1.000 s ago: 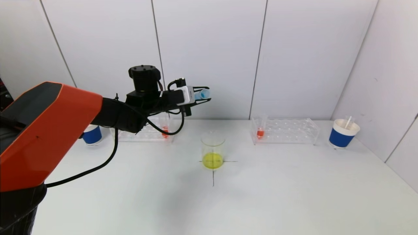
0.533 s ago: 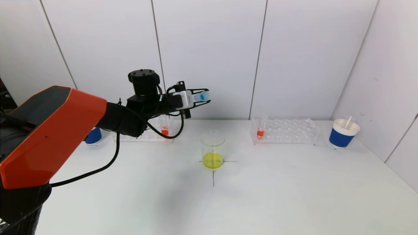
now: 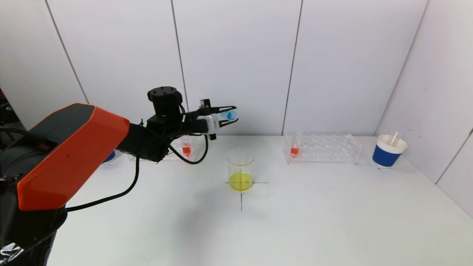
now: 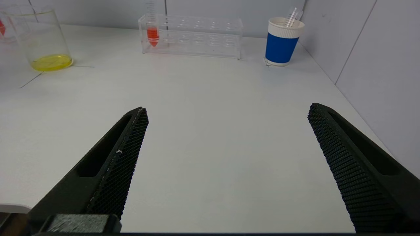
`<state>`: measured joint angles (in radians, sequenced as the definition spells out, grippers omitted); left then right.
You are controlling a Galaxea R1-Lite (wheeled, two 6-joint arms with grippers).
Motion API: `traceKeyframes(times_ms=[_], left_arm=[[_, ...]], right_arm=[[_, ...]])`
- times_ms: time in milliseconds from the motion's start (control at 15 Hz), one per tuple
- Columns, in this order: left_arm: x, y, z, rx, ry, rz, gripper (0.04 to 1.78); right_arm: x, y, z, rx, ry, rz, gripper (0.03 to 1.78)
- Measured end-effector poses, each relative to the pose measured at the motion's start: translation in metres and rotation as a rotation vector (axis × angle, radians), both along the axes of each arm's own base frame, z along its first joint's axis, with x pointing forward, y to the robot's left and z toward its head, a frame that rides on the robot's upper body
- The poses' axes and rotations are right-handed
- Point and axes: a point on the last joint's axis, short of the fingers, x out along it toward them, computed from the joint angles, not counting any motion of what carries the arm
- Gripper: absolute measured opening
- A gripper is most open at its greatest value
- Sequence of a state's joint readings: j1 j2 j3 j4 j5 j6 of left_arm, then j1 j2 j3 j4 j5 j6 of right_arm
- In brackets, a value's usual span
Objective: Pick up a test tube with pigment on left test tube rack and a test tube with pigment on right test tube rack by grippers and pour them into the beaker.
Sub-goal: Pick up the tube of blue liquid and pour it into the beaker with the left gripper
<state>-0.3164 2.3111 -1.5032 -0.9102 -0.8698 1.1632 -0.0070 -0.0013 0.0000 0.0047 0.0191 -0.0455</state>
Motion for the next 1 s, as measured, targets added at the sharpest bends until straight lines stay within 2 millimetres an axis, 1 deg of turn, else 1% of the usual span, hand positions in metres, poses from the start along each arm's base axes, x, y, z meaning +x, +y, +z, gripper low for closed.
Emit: traceKeyframes(times_ms=[400,1000], left_arm=[[0.0009,-0.0034,-0.0085,0.045,-0.077,0.005,0.45],[0.0019,-0.0043,-0.0122,0.089,-0.174,0.014,0.45]], right_arm=[[0.0000,0.0000,0.0000,0.000,0.000,0.000,1.77],[0.0000,0.0000,0.0000,0.000,0.000,0.000,1.77]])
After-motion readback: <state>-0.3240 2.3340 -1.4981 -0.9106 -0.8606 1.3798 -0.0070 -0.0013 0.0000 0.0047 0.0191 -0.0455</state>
